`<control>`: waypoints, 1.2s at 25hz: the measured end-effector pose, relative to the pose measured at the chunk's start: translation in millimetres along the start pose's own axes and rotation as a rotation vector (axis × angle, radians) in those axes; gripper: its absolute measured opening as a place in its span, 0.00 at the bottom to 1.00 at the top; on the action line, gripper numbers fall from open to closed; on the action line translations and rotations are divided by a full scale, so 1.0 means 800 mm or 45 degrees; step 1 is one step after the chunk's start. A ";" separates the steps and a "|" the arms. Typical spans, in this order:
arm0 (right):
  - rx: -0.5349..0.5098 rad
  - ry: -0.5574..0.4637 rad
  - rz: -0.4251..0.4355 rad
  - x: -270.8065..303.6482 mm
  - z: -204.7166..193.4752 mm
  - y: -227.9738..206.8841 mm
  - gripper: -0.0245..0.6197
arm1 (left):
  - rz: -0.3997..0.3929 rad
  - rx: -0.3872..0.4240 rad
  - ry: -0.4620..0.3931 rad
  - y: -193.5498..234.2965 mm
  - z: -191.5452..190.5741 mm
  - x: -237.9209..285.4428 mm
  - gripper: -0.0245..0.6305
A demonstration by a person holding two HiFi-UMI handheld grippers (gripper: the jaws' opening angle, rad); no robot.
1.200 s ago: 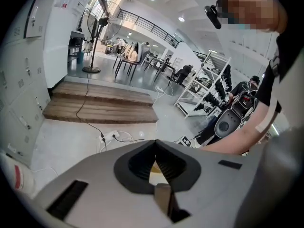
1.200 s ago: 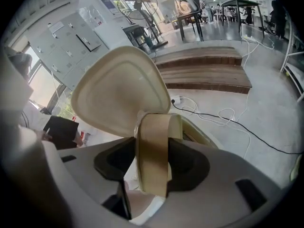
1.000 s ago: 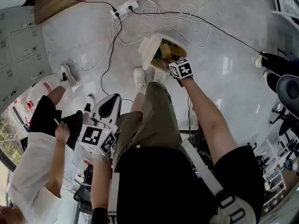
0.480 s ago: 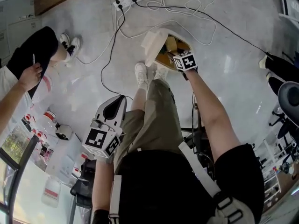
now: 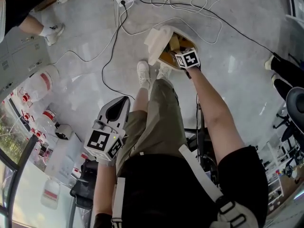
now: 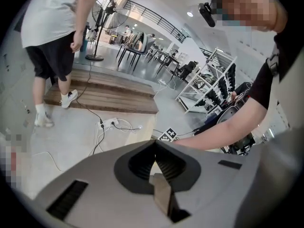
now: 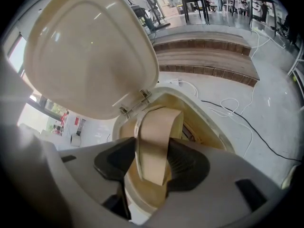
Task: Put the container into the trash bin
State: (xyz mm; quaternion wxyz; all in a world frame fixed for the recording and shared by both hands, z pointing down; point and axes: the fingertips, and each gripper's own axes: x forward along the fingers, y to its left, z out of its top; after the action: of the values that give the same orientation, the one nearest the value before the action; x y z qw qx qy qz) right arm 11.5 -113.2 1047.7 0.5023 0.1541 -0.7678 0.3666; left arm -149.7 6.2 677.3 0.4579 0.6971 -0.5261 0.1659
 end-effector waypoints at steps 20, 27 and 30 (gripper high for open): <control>0.034 -0.005 0.027 -0.012 -0.011 0.021 0.43 | -0.023 0.002 -0.032 -0.002 0.006 0.000 0.04; 0.011 -0.036 0.004 -0.040 -0.004 0.029 0.29 | -0.039 0.030 -0.067 -0.010 0.018 -0.005 0.04; -0.009 -0.062 -0.016 -0.053 0.002 0.031 0.19 | -0.055 0.048 -0.083 -0.017 0.027 -0.006 0.04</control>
State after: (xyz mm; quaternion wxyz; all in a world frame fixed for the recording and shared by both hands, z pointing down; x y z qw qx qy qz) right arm 14.4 -103.2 999.4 0.4862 0.1661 -0.7802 0.3570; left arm -145.3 -7.9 656.1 0.4310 0.7218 -0.5223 0.1431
